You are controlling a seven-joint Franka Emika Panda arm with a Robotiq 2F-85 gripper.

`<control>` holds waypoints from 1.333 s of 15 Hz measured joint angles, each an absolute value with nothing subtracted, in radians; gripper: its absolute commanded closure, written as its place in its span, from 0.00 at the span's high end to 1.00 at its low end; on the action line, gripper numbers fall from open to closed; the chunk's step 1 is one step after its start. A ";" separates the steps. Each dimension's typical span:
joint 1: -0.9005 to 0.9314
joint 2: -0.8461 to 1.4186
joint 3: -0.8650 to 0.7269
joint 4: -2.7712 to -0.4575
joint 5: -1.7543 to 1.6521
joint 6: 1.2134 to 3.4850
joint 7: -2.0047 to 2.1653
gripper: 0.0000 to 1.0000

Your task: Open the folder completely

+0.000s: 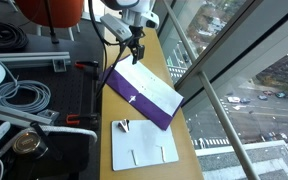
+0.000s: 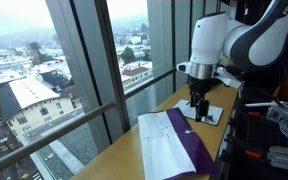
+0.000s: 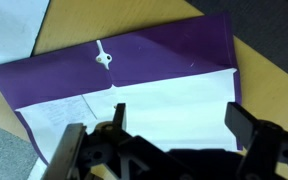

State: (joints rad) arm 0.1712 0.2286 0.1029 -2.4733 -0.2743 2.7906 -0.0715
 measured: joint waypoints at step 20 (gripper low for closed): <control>-0.010 0.280 0.102 -2.204 0.096 2.604 -0.133 1.00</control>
